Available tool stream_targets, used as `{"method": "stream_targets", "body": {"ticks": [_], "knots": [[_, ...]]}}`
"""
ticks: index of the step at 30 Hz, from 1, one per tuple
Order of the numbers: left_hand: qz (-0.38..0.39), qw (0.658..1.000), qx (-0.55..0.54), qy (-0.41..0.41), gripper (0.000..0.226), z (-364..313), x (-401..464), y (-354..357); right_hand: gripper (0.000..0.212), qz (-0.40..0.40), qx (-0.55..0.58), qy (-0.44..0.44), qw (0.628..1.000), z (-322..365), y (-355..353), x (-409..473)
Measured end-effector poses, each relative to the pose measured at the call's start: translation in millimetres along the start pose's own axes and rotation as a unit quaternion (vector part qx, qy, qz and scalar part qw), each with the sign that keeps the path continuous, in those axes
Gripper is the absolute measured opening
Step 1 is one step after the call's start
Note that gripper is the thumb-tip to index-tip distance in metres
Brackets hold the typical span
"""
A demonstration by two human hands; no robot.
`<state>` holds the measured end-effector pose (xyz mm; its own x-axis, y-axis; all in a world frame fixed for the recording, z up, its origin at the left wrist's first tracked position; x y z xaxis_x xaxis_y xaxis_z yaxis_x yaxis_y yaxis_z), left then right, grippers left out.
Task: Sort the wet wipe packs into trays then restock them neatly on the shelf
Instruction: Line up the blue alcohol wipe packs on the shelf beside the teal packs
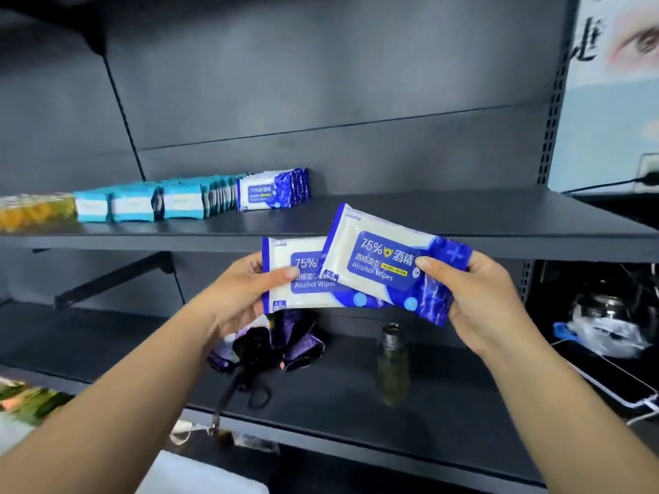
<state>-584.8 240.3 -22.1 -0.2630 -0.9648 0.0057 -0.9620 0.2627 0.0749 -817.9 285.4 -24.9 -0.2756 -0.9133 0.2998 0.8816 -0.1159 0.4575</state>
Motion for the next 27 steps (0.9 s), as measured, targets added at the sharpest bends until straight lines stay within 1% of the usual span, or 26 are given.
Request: {"method": "stream_targets", "body": {"ticks": [7,13,16,19,23,25,27], "knots": [[0.023,0.998,0.021,0.055,0.019,-46.6,68.2,-25.7,0.009,-0.023,-0.064,-0.044,0.997,2.1,34.5,69.6],[0.02,0.995,0.034,0.092,0.019,-89.4,166.3,-63.0,0.007,-0.061,-0.127,-0.071,0.987,-7.7,74.0,172.7],[0.003,0.993,0.028,0.111,0.019,-107.1,219.3,-87.4,0.008,-0.076,-0.157,-0.081,0.981,-12.5,88.4,224.4],[-0.042,0.987,0.049,0.151,0.018,-129.8,267.2,-118.2,0.009,-0.091,-0.177,-0.098,0.975,-14.2,97.7,277.9],[-0.129,0.969,0.081,0.195,0.018,-151.0,317.9,-165.5,0.01,-0.11,-0.207,-0.112,0.966,-24.4,103.7,343.8],[-0.171,0.962,0.056,0.203,0.017,-148.4,331.3,-184.5,0.011,-0.106,-0.232,-0.103,0.962,-38.0,106.4,367.7],[-0.196,0.956,0.005,0.216,0.015,-143.9,341.3,-199.1,0.016,-0.102,-0.258,-0.089,0.957,-57.6,111.6,391.6]]}}
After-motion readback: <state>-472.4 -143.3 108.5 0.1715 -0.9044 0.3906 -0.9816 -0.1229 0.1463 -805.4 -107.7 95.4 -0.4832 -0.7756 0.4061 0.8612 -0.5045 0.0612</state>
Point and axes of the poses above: each hand's wrist, its own x-axis towards the middle knuckle, its own y-axis out of the palm, z = x × y, the point moved 10 cm from there along x, towards the middle knuckle, and after that the axes turned 6 degrees about -y, right-handed, at the moved point
